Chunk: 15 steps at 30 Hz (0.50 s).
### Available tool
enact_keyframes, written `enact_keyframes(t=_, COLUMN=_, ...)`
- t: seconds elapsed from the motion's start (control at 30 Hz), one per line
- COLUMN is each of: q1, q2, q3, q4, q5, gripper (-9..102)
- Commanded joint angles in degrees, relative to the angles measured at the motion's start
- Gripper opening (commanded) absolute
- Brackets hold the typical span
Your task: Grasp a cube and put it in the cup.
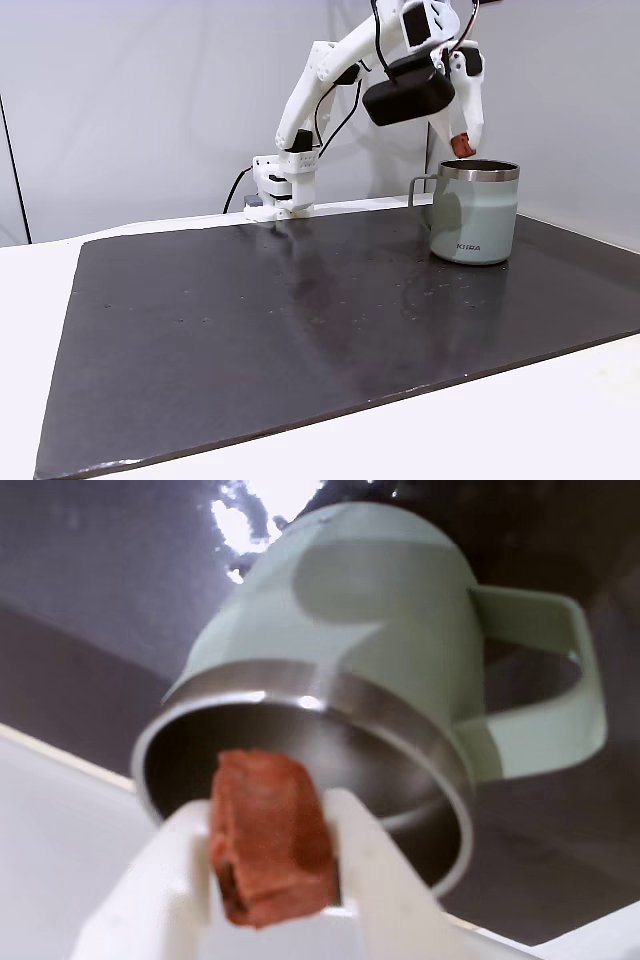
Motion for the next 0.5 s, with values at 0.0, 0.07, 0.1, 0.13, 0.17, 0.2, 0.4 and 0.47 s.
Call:
enact_keyframes(t=0.0, q1=-0.8, q2=0.1, q3=-3.5, q4=-0.3, q5=-0.9, gripper=0)
enact_keyframes(t=0.07, q1=-1.3, q2=-0.5, q3=-4.0, q4=-0.1, q5=-1.5, gripper=0)
enact_keyframes(t=0.1, q1=-1.7, q2=-0.7, q3=-4.3, q4=-0.1, q5=-1.8, gripper=0)
enact_keyframes(t=0.13, q1=-2.2, q2=-0.9, q3=-4.6, q4=-0.1, q5=-2.0, gripper=0)
enact_keyframes(t=0.17, q1=-2.7, q2=-1.0, q3=-4.7, q4=0.0, q5=-2.2, gripper=0)
enact_keyframes(t=0.2, q1=-3.3, q2=-1.0, q3=-4.8, q4=0.0, q5=-2.4, gripper=0)
enact_keyframes(t=0.4, q1=-6.4, q2=-0.8, q3=-4.7, q4=0.0, q5=-2.6, gripper=0)
enact_keyframes(t=0.47, q1=-6.9, q2=-0.5, q3=-4.1, q4=0.0, q5=-2.6, gripper=1)
